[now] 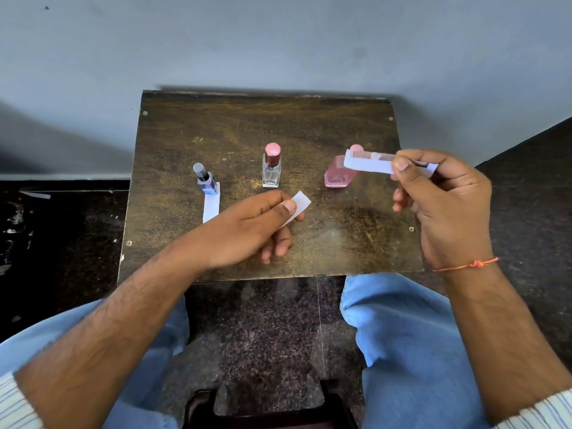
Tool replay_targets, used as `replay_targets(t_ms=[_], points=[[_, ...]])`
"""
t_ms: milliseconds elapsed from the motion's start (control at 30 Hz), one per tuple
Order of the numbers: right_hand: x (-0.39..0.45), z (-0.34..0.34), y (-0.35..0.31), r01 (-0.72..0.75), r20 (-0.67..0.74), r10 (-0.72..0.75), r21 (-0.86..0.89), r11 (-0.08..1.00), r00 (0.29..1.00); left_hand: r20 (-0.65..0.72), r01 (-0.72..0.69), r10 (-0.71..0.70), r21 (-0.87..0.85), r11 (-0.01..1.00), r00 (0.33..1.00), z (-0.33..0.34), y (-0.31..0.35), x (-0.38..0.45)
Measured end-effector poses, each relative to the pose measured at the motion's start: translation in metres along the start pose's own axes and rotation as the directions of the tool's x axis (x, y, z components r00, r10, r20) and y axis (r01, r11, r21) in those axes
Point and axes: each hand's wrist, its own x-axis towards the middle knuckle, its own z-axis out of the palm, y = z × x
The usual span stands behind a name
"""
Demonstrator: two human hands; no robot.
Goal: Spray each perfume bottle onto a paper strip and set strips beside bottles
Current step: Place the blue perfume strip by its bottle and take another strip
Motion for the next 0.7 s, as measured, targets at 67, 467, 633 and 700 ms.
replay_targets(t_ms=[67, 467, 633, 700], points=[[0.000, -0.001, 0.001, 0.022, -0.027, -0.023, -0.033, 0.999, 0.999, 0.005, 0.007, -0.007, 0.006, 1.000, 1.000, 0.003, 0.002, 0.002], [-0.005, -0.011, -0.001, 0.058, -0.115, -0.057, 0.007, 0.998, 0.992, -0.191, -0.024, 0.055, 0.165, 0.986, 0.980, 0.064, 0.023, 0.046], [-0.002, -0.014, 0.002, 0.062, -0.192, -0.055, 0.028, 0.998, 0.980, -0.267, 0.059, 0.021, 0.288, 0.956, 0.963, 0.101, 0.036, 0.072], [-0.002, -0.017, 0.003, 0.062, -0.205, -0.056, 0.026, 0.998, 0.977, -0.288, 0.086, 0.010, 0.321, 0.943, 0.957, 0.110, 0.037, 0.082]])
